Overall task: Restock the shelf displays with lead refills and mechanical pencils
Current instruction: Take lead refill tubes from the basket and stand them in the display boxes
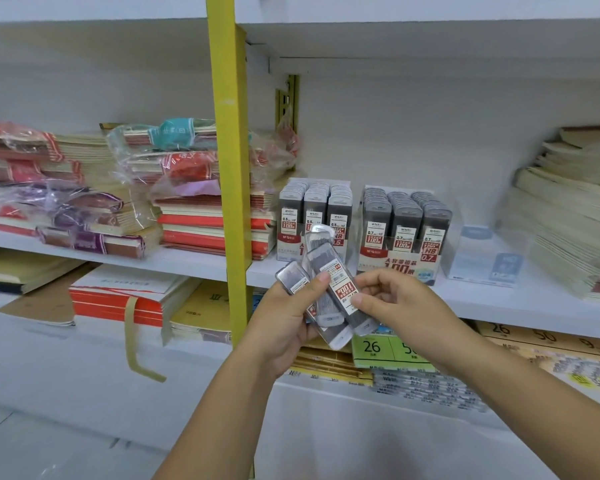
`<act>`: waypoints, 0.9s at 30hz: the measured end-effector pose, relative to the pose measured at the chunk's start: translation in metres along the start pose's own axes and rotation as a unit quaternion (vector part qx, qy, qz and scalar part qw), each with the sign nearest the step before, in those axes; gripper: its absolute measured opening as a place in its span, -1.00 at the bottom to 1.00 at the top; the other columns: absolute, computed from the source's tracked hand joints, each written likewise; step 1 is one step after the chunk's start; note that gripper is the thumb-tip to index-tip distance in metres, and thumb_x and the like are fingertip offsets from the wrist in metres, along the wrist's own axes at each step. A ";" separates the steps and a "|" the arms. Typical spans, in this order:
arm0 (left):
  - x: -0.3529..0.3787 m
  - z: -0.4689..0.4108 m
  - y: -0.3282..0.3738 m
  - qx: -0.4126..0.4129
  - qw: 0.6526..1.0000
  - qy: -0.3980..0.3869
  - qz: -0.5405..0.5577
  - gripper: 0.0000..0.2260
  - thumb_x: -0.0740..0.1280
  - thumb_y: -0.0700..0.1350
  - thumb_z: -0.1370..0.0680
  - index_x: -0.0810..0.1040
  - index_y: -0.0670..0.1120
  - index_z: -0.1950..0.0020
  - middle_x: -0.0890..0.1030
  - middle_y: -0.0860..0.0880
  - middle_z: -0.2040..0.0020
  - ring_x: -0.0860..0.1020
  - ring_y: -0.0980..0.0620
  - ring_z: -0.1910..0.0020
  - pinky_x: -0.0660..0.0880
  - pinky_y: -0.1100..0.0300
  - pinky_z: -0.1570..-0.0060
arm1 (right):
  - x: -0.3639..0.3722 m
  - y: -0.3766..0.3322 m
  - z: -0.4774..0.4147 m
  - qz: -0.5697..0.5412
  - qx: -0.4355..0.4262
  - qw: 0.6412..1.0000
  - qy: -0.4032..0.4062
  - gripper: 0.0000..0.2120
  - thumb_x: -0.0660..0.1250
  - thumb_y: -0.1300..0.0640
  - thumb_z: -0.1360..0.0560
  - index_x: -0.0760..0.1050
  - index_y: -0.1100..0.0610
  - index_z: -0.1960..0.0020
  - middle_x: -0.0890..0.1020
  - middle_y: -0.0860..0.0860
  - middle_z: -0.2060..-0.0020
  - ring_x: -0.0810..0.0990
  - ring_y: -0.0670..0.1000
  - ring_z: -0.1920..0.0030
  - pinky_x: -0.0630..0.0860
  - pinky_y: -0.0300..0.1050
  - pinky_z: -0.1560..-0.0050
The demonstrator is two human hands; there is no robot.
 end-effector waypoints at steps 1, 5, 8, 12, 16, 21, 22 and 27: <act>-0.001 0.000 0.000 0.001 1.000 -0.001 -0.001 -0.59 0.44 0.01 -0.45 0.59 -0.08 -0.27 0.71 -0.15 -0.13 0.69 -0.12 -0.09 0.67 -0.01 0.06 | 0.001 -0.001 0.000 -0.004 0.003 1.000 -0.003 -0.88 0.38 0.14 -0.53 0.58 -0.05 -0.03 0.65 -0.06 0.09 0.67 -0.03 0.05 0.63 0.04 -0.03; -0.007 -0.001 0.003 0.009 1.000 0.006 -0.004 -0.57 0.45 0.02 -0.43 0.59 -0.06 -0.27 0.71 -0.13 -0.12 0.70 -0.10 -0.08 0.67 -0.02 0.07 | 0.007 -0.007 0.002 -0.047 0.014 0.998 -0.050 -0.89 0.29 0.17 -0.59 0.51 0.02 -0.09 0.56 0.04 0.04 0.71 0.08 0.18 0.65 0.01 0.25; -0.015 -0.003 0.008 0.018 1.000 0.017 0.016 -0.66 0.46 -0.01 -0.41 0.65 0.02 -0.17 0.72 -0.10 -0.09 0.71 -0.04 -0.02 0.68 -0.09 0.04 | -0.005 -0.019 -0.001 0.035 -0.025 0.999 -0.029 -0.82 0.24 0.14 -0.61 0.51 -0.12 -0.09 0.56 0.00 0.12 0.61 -0.15 0.33 0.53 -0.24 0.36; -0.018 -0.005 0.011 0.026 1.000 0.010 0.014 -0.73 0.48 -0.02 -0.40 0.67 0.11 -0.09 0.73 -0.06 -0.10 0.72 -0.05 -0.03 0.67 -0.12 0.05 | -0.021 -0.027 -0.007 0.108 -0.055 0.993 -0.016 -0.64 0.25 0.15 -0.60 0.49 -0.31 -0.20 0.54 -0.07 0.19 0.54 -0.20 0.31 0.51 -0.34 0.23; -0.019 -0.004 0.011 0.029 0.999 0.011 0.017 -0.62 0.49 -0.03 -0.39 0.61 0.04 -0.21 0.73 -0.05 -0.08 0.72 -0.07 -0.02 0.68 -0.01 0.21 | -0.034 -0.023 -0.010 0.007 -0.039 0.999 0.022 -0.59 0.33 0.23 -0.55 0.51 -0.25 -0.22 0.68 -0.08 0.16 0.63 -0.08 0.22 0.57 -0.18 0.11; -0.013 -0.004 0.008 0.026 0.999 0.002 -0.018 -0.59 0.47 0.00 -0.41 0.58 0.02 -0.25 0.73 -0.02 -0.09 0.72 -0.02 -0.03 0.69 0.00 0.16 | -0.053 -0.025 -0.010 -0.150 -0.048 0.980 0.118 -0.77 0.39 0.29 -0.48 0.51 0.09 -0.09 0.70 0.08 0.05 0.65 0.00 0.16 0.56 -0.23 0.25; -0.012 -0.004 0.009 0.030 0.999 0.000 -0.027 -0.60 0.46 0.01 -0.41 0.58 0.03 -0.24 0.73 0.00 -0.10 0.72 0.00 -0.03 0.69 -0.01 0.14 | -0.064 -0.032 -0.009 -0.114 -0.063 0.980 0.152 -0.80 0.40 0.24 -0.48 0.52 0.03 -0.06 0.70 0.01 0.07 0.66 -0.04 0.15 0.56 -0.27 0.26; -0.015 -0.008 0.013 0.043 0.998 0.015 -0.046 -0.69 0.42 0.00 -0.50 0.56 0.07 -0.24 0.73 0.03 -0.08 0.72 0.03 -0.01 0.69 -0.03 0.10 | -0.108 -0.113 0.002 0.142 -0.252 0.925 0.246 -0.76 0.37 0.21 -0.51 0.51 -0.10 -0.07 0.62 -0.19 0.11 0.62 -0.14 0.09 0.58 -0.30 0.11</act>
Point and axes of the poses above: each hand's wrist, its own z-axis away from the middle knuckle, its own x-axis out of the palm, y = z × x, the point moved 10 cm from there along -z, towards the middle knuckle
